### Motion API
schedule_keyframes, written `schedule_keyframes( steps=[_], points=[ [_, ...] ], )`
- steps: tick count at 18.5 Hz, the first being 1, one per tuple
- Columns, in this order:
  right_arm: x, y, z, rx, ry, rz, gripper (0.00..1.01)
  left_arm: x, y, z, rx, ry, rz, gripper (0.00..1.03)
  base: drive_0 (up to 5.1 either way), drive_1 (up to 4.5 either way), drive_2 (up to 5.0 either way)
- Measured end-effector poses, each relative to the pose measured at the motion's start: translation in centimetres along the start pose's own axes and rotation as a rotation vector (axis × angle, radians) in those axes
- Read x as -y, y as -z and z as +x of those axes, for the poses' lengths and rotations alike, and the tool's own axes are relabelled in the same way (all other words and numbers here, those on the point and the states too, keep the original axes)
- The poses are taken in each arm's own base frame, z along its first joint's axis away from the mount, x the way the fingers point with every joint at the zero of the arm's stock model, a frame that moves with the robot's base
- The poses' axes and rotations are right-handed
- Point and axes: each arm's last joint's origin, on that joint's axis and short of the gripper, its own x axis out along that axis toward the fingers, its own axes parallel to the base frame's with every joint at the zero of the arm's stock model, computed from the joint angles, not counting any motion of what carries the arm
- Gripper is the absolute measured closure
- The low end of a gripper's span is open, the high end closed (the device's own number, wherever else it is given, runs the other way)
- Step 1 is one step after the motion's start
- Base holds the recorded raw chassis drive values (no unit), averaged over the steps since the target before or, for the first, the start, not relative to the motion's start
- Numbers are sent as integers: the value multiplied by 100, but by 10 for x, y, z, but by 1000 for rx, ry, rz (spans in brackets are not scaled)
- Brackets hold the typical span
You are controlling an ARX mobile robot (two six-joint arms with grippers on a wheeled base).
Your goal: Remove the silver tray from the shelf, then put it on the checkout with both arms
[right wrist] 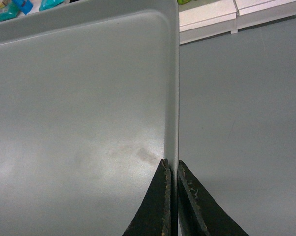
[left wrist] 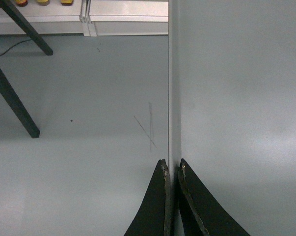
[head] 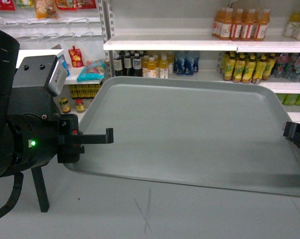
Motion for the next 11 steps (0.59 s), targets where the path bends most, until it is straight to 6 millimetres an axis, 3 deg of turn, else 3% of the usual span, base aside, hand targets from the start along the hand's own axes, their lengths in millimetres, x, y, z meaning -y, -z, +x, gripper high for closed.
schedule_keyframes(
  steps=[11],
  points=[
    [0,0,0,3,-1,0,99,0,0,0,4,0,-2,100,-501,244,244]
  ],
)
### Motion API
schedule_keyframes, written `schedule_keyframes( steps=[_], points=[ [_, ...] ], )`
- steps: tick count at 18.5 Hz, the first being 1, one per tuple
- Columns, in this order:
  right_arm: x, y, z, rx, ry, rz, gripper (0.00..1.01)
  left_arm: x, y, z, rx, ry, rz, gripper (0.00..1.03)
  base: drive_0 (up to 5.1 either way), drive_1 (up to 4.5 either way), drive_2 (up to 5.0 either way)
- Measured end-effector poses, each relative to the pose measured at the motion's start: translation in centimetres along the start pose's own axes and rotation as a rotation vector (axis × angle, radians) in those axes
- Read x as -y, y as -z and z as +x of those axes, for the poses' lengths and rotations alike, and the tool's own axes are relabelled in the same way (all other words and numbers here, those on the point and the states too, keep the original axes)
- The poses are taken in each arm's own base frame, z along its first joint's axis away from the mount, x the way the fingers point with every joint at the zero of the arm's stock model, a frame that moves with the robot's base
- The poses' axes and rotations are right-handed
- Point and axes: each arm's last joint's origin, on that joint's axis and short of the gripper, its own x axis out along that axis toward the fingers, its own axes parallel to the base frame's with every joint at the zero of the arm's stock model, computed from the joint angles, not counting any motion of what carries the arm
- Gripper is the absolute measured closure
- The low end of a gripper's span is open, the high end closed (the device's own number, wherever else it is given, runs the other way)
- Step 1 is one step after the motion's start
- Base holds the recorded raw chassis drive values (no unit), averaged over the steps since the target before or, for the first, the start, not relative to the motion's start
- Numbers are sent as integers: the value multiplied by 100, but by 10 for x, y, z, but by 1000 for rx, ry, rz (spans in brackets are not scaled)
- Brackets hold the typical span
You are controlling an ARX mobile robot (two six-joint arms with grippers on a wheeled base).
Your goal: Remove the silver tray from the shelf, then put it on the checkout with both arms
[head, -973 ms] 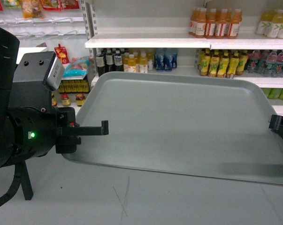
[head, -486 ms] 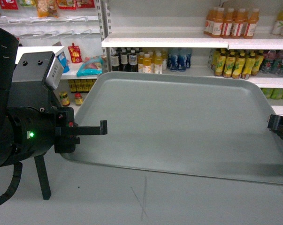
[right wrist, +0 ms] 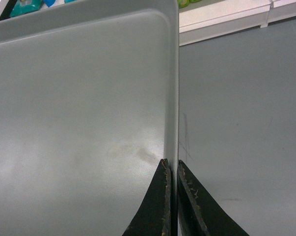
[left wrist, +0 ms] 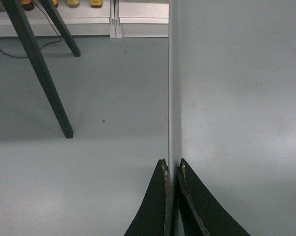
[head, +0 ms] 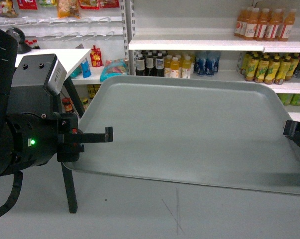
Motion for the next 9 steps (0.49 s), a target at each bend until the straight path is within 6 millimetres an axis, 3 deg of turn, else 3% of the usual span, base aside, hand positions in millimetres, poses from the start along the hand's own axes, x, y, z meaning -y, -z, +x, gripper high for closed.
schedule_keyframes(
  steps=[9],
  points=[
    [0,1,0,-6,2,1,99,0,1,0,-5,-2,1,100,-499,247,247]
  ],
)
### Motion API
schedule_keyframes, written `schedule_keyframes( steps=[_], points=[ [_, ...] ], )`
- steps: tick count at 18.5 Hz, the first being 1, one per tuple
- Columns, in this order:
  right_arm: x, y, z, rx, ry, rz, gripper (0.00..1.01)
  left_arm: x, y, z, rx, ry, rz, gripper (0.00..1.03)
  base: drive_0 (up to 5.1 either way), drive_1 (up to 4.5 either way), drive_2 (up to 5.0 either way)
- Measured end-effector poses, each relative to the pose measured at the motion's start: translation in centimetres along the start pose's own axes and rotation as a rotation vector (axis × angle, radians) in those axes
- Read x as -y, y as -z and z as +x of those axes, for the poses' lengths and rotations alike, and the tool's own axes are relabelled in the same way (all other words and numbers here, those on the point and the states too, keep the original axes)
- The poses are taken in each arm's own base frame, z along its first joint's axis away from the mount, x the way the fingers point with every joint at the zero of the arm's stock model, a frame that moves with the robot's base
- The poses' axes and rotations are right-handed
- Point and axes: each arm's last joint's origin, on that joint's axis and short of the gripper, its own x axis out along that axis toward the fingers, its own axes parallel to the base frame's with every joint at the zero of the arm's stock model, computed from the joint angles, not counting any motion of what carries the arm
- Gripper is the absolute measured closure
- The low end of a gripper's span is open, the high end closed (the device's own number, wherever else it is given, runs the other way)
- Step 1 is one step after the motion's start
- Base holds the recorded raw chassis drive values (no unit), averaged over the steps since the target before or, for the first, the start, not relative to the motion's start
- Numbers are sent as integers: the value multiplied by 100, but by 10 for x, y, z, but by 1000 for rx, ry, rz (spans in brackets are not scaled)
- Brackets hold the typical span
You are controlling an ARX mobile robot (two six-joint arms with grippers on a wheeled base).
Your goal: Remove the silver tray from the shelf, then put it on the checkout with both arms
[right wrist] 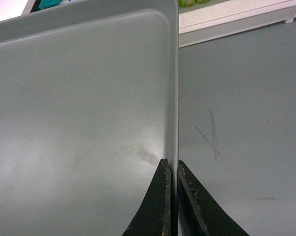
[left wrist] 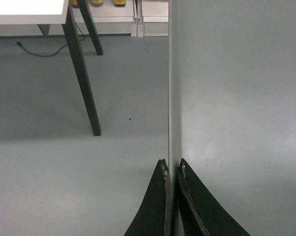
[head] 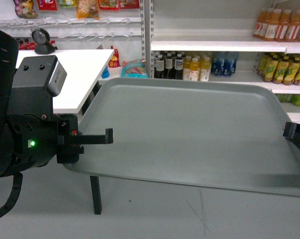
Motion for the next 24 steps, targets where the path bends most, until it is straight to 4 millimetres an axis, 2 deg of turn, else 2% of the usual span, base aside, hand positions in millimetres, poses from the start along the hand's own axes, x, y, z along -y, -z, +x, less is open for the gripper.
schedule_keyframes(
  steps=[24],
  points=[
    [0,-1,0,5,-2,0,99,0,0,0,4,1,-1,100,-496,249,249]
  ],
)
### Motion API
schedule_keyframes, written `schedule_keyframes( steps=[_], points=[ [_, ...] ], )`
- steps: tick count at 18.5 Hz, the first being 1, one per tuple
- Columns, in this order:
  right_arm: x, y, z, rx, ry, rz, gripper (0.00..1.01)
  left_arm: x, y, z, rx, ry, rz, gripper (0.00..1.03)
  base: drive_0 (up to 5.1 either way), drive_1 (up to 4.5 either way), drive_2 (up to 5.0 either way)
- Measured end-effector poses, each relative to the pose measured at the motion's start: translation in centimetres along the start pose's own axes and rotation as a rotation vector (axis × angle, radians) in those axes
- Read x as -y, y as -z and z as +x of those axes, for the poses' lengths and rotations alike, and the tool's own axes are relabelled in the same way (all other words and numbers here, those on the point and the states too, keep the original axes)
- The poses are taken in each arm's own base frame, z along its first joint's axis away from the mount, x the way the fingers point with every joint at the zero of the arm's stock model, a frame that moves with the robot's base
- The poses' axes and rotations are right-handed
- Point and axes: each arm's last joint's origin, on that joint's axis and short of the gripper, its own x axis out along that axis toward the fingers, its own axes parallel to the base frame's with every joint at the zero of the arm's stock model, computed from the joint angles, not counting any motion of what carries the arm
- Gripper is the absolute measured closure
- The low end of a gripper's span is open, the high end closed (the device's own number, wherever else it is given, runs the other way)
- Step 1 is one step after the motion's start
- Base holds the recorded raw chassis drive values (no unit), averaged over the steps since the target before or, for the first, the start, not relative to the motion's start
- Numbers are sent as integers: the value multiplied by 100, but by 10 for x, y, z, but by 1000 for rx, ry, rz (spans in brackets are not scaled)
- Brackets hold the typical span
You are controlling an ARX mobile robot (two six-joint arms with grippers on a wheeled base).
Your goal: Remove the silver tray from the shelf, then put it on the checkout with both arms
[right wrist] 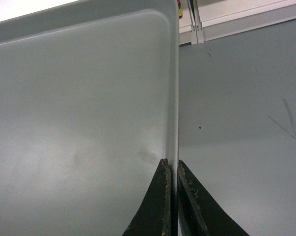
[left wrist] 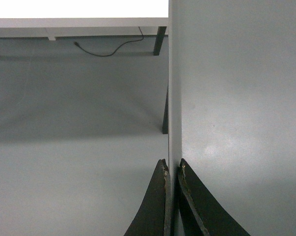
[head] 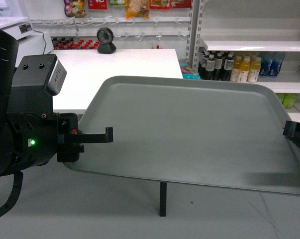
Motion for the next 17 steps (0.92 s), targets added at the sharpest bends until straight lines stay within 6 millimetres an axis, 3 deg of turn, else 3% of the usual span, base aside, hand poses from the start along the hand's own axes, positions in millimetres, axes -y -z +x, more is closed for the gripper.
schedule_keyframes(
  steps=[14,17],
  points=[
    [0,0,0,-3,1,0,99,0,0,0,0,-1,0,100,-500,245,245],
    [-3,1,1,-3,-8,-4,99,-3,0,1,-8,-5,0,100,-110,52,52]
  ],
)
